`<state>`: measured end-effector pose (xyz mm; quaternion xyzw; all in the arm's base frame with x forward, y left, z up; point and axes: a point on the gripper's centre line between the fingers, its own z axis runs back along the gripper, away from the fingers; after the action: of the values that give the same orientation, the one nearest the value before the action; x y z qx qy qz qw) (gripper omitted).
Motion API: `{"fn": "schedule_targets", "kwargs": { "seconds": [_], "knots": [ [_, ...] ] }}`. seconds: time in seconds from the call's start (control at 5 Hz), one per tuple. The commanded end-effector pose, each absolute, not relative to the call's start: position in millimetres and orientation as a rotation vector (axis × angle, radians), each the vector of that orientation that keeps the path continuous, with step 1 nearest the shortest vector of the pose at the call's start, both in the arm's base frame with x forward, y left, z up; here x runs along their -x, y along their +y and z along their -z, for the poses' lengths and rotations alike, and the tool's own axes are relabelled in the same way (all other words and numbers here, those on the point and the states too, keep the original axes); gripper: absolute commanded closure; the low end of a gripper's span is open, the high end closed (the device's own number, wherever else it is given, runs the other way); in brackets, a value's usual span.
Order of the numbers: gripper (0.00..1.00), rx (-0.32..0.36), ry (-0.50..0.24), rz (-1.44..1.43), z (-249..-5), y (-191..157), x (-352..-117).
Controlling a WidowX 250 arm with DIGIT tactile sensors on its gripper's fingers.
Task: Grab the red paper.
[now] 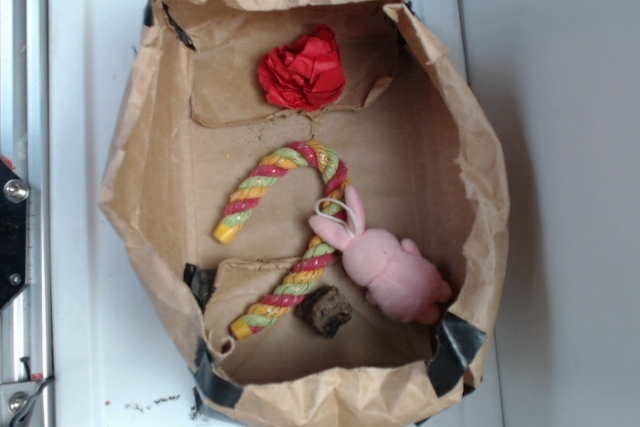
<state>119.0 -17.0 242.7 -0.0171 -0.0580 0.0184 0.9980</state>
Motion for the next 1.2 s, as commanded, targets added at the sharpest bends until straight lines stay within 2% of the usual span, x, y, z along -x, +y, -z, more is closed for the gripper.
{"fn": "schedule_targets", "kwargs": {
  "seconds": [0.0, 0.2, 0.4, 0.8, 1.0],
  "knots": [
    [0.00, 0.034, -0.116, -0.037, -242.7, -17.0, -119.0],
    [0.00, 0.041, -0.176, -0.088, -226.3, 1.0, -160.7],
    [0.00, 0.024, -0.228, -0.141, -224.6, 18.4, -181.4],
    [0.00, -0.010, -0.340, -0.255, -206.3, 35.4, -201.1],
    [0.00, 0.003, -0.371, -0.316, -192.1, 49.0, -220.2]
  ]
}}
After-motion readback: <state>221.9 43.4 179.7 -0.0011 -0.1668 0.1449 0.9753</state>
